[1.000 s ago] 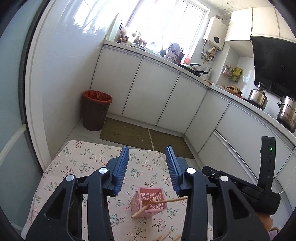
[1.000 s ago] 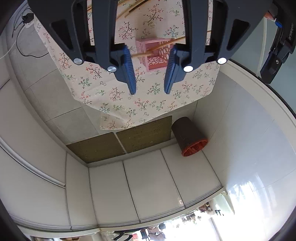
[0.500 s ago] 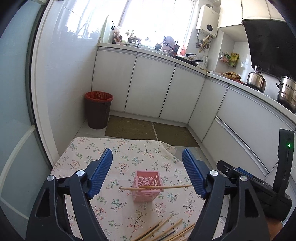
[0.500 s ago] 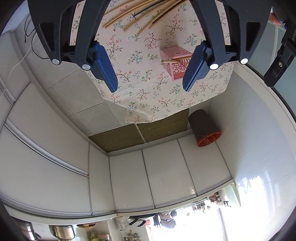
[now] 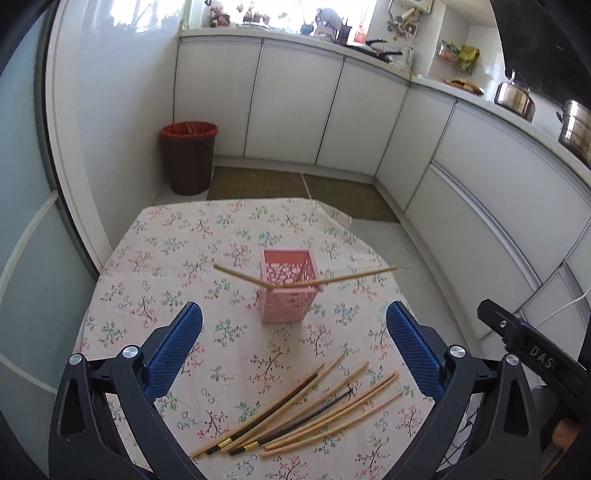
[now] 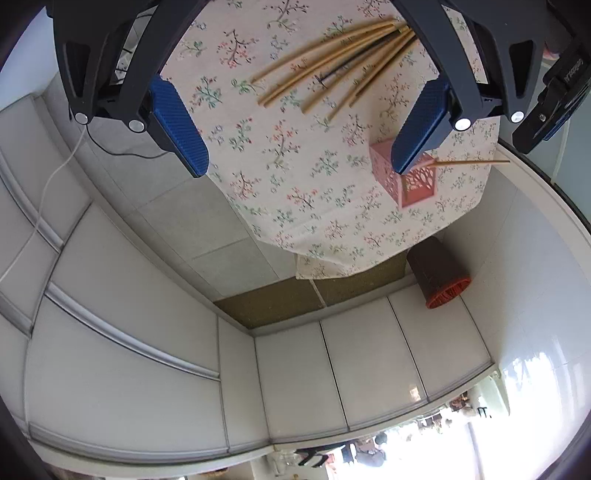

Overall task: Organize utensils
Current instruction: 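Move both tools back toward the remaining chopsticks, then lower the left tool and close it on another chopstick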

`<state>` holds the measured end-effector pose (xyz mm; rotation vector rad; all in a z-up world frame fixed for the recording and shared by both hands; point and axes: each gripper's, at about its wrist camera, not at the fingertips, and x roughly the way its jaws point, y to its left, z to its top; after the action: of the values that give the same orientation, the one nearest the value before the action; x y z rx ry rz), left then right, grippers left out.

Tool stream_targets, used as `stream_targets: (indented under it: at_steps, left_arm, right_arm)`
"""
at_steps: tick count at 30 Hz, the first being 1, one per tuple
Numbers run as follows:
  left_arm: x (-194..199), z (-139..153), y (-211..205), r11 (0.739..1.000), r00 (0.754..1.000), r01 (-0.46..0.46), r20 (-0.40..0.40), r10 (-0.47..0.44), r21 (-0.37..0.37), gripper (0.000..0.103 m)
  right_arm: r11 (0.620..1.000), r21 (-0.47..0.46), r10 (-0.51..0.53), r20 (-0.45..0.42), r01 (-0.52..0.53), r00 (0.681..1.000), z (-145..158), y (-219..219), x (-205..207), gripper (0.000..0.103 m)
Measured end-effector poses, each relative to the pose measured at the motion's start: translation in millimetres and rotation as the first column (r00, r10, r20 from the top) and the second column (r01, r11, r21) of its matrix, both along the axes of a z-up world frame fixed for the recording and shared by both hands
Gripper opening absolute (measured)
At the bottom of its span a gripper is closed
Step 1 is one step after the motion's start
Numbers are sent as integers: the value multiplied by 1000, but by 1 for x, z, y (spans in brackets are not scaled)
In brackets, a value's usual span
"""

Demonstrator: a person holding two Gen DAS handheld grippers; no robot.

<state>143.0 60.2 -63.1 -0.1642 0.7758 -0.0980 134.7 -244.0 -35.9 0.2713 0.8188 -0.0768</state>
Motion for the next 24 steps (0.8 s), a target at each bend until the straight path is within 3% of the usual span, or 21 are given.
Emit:
stream_targets:
  at_steps: [4, 9, 16, 20, 24]
  left_arm:
    - [8, -31, -10, 999, 990, 38, -134, -34, 27, 96]
    - [19, -67, -22, 997, 957, 77, -282, -71, 12, 96]
    - [45, -135, -37, 990, 864, 117, -499, -66, 73, 96]
    - [60, -157, -39, 993, 839, 98, -542, -49, 61, 95]
    - [74, -168, -46, 991, 843, 100, -537, -36, 91, 94]
  right_arm:
    - [999, 23, -44, -76, 46, 996, -32, -28, -19, 96]
    - [993, 93, -58, -187, 76, 981, -79, -53, -30, 96]
    - [980, 187, -7, -305, 67, 952, -122, -67, -31, 96]
    - [971, 228, 17, -336, 64, 942, -131, -69, -27, 96]
    - [967, 248, 33, -361, 62, 932, -139, -70, -26, 96]
